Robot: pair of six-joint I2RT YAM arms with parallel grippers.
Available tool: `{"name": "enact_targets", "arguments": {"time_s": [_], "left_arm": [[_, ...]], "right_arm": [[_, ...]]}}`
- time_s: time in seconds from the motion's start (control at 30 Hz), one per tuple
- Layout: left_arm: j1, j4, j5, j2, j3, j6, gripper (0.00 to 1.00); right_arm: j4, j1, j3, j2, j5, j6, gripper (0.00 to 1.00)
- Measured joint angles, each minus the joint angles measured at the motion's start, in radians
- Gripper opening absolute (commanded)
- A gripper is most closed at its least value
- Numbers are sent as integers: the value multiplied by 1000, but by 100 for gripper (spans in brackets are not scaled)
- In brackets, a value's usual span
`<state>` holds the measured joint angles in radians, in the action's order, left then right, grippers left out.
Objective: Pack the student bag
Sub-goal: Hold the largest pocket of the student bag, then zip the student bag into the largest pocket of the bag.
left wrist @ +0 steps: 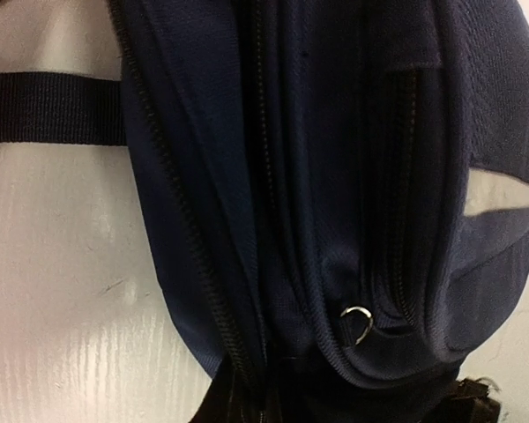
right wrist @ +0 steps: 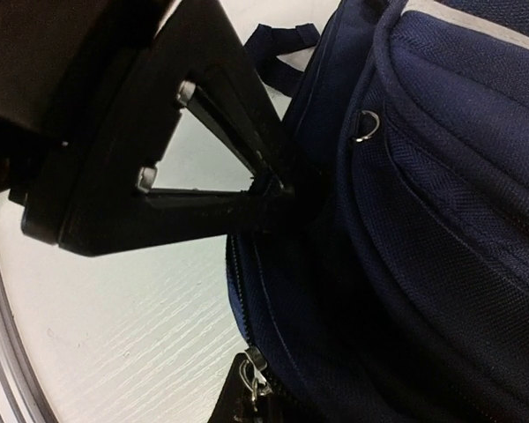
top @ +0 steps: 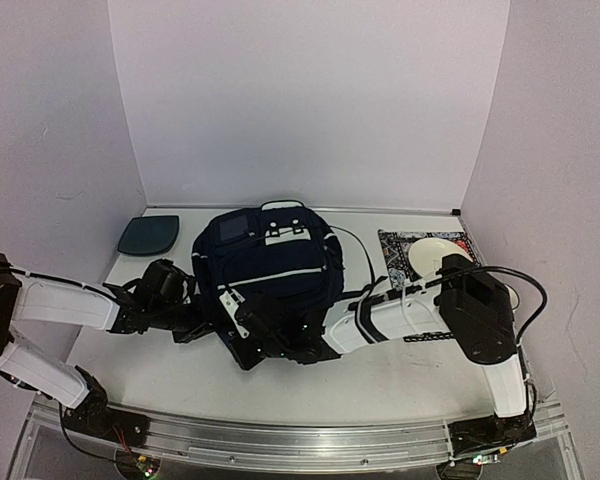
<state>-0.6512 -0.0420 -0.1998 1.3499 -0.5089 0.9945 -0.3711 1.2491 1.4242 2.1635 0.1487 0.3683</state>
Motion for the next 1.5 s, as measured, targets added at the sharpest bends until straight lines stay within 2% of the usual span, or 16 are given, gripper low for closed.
{"name": "enact_targets", "arguments": {"time_s": [0.13,0.3,0.53,0.7,0.97,1.1,1.27,1.37,1.5], "left_arm": [[-11,36,34,0,-19,-18,0],[-12,119,73,0,-73,-71,0],[67,154,24,-20,-94,-155,0],[92,173,-4,-23,-111,-223,0],[142,232,36,54,-179,-314,2],[178,287,112,155,-276,-374,12],[226,295,230,235,-397,-432,42],[245,285,271,221,-425,-441,59],[249,300,294,143,-383,-412,68]], "right_arm": [[-26,0,-67,-29,-3,0,0],[18,-2,-197,-165,10,-1,0],[110,-36,-324,-340,42,-5,0],[113,-82,-412,-425,50,-11,0],[130,-82,-374,-404,14,-57,0],[128,-68,-275,-296,-53,-61,0],[148,-47,-92,-134,-106,-60,0],[157,-36,12,-61,-122,-59,0],[157,-27,97,4,-124,-58,0]]}}
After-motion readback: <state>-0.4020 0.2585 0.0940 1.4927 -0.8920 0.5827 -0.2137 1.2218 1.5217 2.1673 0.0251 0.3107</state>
